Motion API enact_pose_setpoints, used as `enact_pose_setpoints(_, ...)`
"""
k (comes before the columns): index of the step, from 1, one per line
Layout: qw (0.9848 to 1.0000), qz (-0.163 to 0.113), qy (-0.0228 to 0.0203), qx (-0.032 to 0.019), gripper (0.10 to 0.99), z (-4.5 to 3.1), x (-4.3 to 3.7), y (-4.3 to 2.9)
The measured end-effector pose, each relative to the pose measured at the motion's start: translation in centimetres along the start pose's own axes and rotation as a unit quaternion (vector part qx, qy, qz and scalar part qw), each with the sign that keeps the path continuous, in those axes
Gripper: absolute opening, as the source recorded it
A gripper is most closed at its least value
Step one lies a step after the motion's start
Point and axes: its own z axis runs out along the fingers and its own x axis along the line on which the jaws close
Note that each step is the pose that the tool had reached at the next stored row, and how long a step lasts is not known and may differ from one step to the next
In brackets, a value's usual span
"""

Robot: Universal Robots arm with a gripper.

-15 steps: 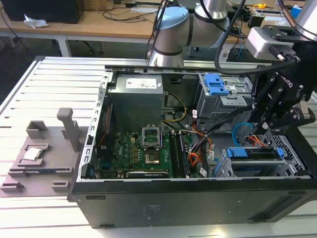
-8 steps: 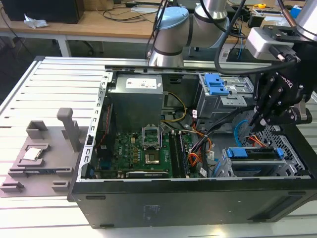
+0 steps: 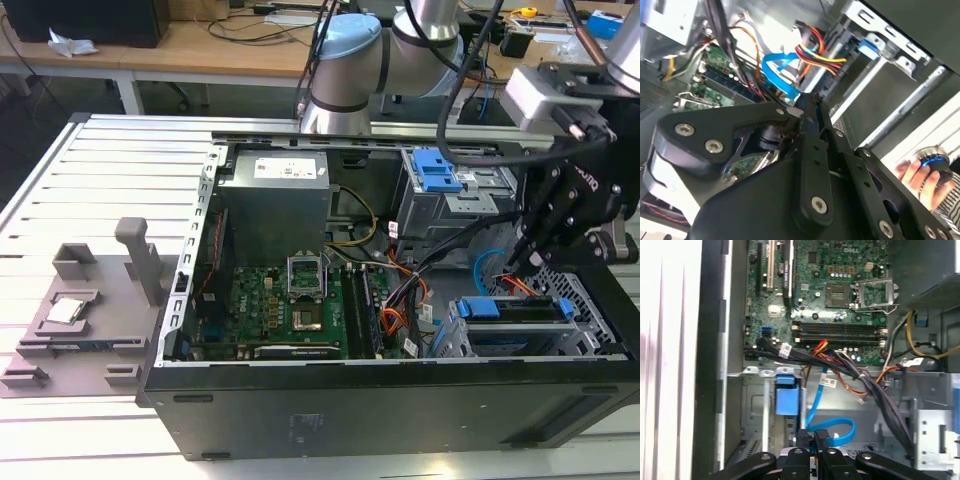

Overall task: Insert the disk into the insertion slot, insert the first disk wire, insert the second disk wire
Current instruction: 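Insert the second disk wire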

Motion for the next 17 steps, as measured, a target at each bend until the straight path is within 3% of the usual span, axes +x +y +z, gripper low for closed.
enact_pose_setpoints(2, 1.0000, 0.000, 0.0001, 0.0000, 0.165, 0.42, 0.46, -0.04)
enact_pose_setpoints(7, 1.0000, 0.000, 0.0001, 0.0000, 0.165, 1.27, 0.70, -0.63)
enact_pose_setpoints(17, 1.0000, 0.000, 0.0003, 0.0000, 0.165, 2.10, 0.92, -1.04)
